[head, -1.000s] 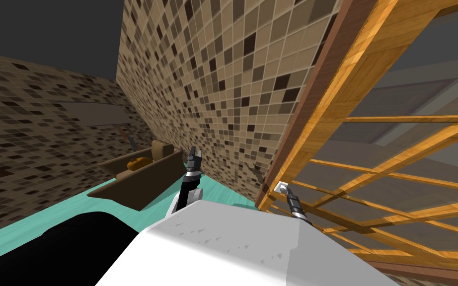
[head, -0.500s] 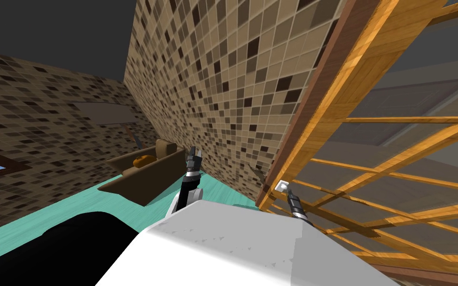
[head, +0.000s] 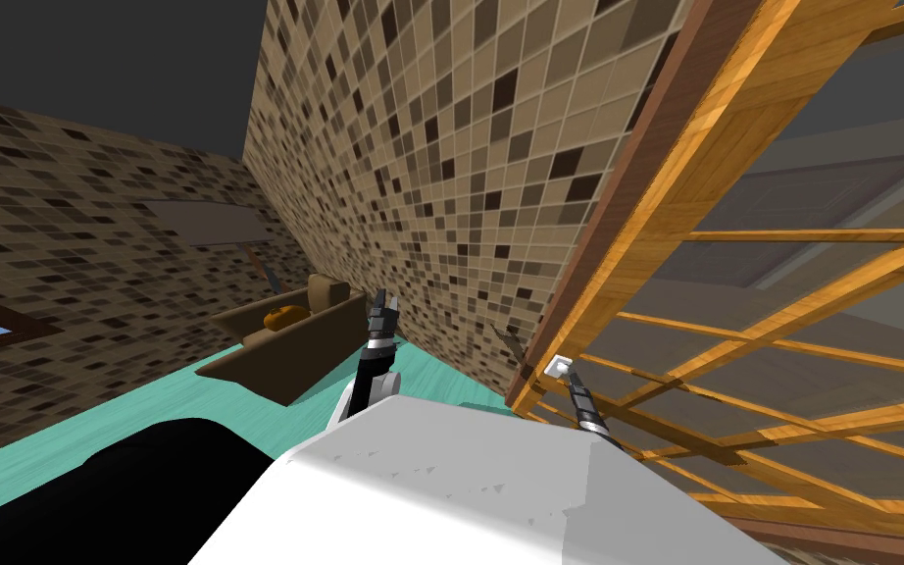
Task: Pull the door open
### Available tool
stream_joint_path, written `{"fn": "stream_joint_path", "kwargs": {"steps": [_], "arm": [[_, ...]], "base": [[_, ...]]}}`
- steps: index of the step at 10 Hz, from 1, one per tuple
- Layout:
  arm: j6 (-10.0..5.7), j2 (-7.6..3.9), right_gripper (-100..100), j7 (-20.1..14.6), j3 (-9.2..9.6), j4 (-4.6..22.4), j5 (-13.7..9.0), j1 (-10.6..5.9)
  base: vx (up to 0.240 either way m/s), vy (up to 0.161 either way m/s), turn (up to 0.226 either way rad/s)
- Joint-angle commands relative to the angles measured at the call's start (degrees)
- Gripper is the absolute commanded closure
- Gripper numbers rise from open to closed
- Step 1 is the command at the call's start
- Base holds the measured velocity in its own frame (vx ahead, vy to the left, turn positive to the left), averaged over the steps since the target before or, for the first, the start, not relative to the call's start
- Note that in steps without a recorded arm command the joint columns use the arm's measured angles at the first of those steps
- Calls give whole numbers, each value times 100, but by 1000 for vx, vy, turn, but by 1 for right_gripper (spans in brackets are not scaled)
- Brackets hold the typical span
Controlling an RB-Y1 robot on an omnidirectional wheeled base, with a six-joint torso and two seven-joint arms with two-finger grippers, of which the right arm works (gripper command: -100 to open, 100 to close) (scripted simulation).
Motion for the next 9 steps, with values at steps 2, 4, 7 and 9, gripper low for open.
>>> {"fn": "stream_joint_path", "kwargs": {"steps": [2, 4, 7, 9], "arm": [[-17, -8, -100, 349, -57, 34, 66, -5], [-35, -20, -100, 720, -141, 74, 163, -8], [-45, -27, -100, 1038, -186, 95, 216, -10], [-65, -40, -100, 1418, -280, 140, 325, -14]], "base": [[-21, 24, -3], [-25, 23, -2], [-17, 21, -3], [-22, 22, -3]]}}
